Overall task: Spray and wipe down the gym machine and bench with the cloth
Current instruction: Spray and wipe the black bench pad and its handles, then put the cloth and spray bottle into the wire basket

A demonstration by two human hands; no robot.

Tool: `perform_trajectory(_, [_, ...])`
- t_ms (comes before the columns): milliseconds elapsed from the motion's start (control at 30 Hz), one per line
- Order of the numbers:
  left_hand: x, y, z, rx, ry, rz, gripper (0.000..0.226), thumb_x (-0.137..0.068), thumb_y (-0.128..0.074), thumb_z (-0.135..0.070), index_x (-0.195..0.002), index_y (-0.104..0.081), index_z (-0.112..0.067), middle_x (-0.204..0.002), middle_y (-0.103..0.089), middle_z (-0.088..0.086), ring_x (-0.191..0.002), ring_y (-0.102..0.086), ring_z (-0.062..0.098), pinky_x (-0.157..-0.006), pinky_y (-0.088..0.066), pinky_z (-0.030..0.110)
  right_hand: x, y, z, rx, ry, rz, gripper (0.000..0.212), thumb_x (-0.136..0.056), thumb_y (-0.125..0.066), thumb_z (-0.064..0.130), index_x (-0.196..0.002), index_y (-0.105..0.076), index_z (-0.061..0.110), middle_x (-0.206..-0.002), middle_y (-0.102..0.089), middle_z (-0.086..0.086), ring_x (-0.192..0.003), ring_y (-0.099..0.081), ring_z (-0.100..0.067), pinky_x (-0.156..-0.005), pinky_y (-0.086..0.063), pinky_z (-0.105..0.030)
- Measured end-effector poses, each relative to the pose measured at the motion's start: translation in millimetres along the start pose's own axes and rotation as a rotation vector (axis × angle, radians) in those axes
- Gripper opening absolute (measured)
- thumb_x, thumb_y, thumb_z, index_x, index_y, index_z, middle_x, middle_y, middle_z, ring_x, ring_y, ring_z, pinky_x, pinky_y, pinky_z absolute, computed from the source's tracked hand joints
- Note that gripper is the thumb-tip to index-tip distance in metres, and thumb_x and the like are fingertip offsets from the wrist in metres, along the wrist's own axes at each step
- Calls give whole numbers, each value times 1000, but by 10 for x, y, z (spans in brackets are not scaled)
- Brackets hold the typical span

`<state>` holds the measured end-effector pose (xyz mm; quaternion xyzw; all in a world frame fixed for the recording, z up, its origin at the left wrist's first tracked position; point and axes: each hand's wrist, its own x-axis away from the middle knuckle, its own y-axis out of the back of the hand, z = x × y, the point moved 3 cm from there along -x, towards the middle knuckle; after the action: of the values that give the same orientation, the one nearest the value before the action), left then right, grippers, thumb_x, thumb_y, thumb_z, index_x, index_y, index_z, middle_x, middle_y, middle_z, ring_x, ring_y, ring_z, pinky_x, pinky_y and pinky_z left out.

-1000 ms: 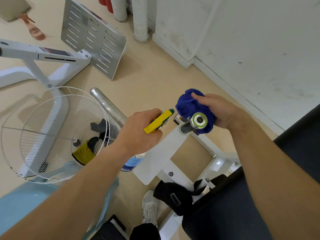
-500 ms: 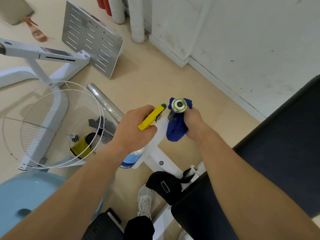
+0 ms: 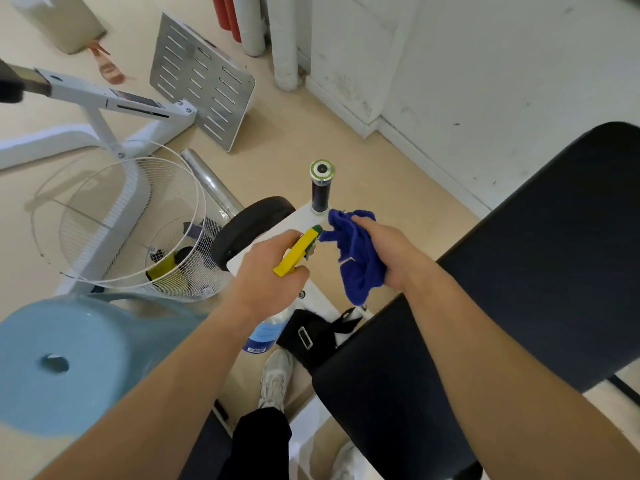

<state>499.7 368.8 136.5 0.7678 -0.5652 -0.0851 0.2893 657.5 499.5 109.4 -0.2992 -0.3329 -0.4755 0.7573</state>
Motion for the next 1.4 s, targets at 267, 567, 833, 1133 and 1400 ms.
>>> perform_trajectory(267, [587, 149, -63, 42, 91, -240, 31, -81, -66, -1, -100, -68, -26, -74, -66, -6, -61, -59, 10, -62, -52, 35, 503, -157, -347, 129, -64, 60, 32, -92, -60, 32, -116, -66, 12, -94, -75, -14, -86, -69, -30, -93, -53, -49])
perform_trajectory(567, [1281, 813, -46, 39, 191, -416, 31, -84, -64, -6, -109, -67, -22, -79, -66, 0, -69, -60, 17, -62, -46, 28, 974, -1029, -371, 351, -74, 106, 24, -96, -57, 32, -116, -61, 19, -109, -72, -11, -105, -66, -30, -98, -51, -50])
perform_trajectory(833, [1530, 1760, 299, 27, 297, -537, 19, -82, -61, -15, -100, -65, -15, -66, -56, -2, -62, -53, 14, -58, -41, 29, 984, -2274, -227, 460, -66, 122, 21, -96, -60, 34, -107, -60, 16, -96, -70, -9, -91, -65, -27, -93, -52, -45])
perform_trajectory(1133, [1268, 2848, 934, 69, 340, -639, 30, -83, -62, -16, -97, -58, -43, -66, -57, -15, -64, -55, 6, -60, -39, 28, 427, -3713, 34, 579, -105, 199, 35, -92, -64, 39, -119, -57, 19, -110, -70, -10, -101, -66, -29, -89, -55, -44])
perform_trajectory(1400, [935, 3420, 1523, 95, 337, -654, 33, -75, -59, -21, -106, -69, -27, -77, -63, -15, -72, -59, 6, -64, -43, 28, -126, -4512, 411, 541, 10, 59, 30, -96, -55, 26, -125, -49, 20, -102, -57, -3, -104, -55, -26, -93, -52, -49])
